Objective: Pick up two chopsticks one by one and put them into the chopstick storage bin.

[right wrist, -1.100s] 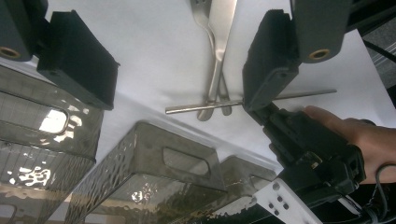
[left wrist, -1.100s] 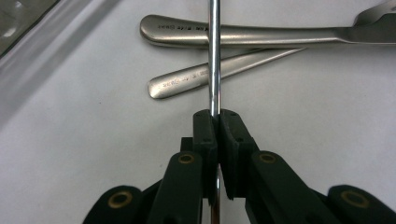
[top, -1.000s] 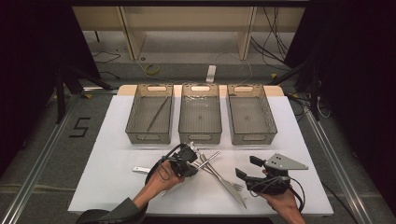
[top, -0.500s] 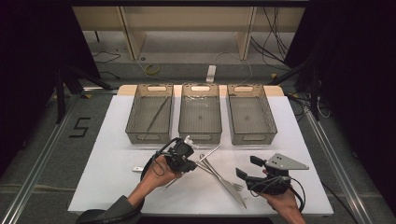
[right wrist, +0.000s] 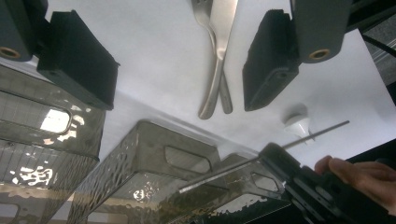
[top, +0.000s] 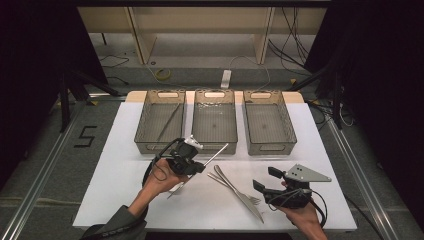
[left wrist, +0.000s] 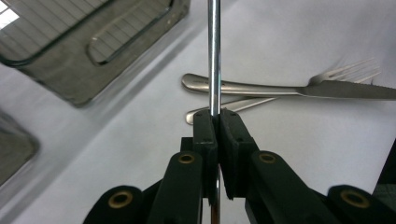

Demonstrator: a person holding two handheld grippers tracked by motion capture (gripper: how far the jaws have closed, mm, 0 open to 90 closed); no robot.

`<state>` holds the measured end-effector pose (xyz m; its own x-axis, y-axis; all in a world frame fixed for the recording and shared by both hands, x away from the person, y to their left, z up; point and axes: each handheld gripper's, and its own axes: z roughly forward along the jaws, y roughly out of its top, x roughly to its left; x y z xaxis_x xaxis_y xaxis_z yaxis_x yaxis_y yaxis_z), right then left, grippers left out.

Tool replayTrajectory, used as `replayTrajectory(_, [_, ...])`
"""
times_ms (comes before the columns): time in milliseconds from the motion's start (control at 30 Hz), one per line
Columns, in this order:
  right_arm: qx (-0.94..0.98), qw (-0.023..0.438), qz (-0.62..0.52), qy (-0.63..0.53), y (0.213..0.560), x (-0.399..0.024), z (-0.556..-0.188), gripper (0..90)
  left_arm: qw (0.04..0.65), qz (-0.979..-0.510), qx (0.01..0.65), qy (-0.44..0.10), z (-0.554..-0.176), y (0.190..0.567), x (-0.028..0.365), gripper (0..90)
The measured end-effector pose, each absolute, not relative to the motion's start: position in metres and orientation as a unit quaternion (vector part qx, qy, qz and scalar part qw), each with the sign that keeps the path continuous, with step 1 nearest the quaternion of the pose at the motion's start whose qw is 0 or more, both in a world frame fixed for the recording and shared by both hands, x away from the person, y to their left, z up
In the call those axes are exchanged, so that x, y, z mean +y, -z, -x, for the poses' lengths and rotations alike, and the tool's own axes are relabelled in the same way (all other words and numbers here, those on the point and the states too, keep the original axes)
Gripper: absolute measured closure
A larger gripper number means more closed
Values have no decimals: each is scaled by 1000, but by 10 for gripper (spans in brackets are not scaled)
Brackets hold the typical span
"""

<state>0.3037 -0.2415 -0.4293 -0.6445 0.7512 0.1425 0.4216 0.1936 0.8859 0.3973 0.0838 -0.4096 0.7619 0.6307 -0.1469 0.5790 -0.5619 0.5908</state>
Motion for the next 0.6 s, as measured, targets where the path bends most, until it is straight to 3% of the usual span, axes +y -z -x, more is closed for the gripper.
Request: replayTrajectory(600, [754, 164, -389, -503, 430, -242, -304, 274, 354, -852, 380, -67, -411, 389, 124, 854])
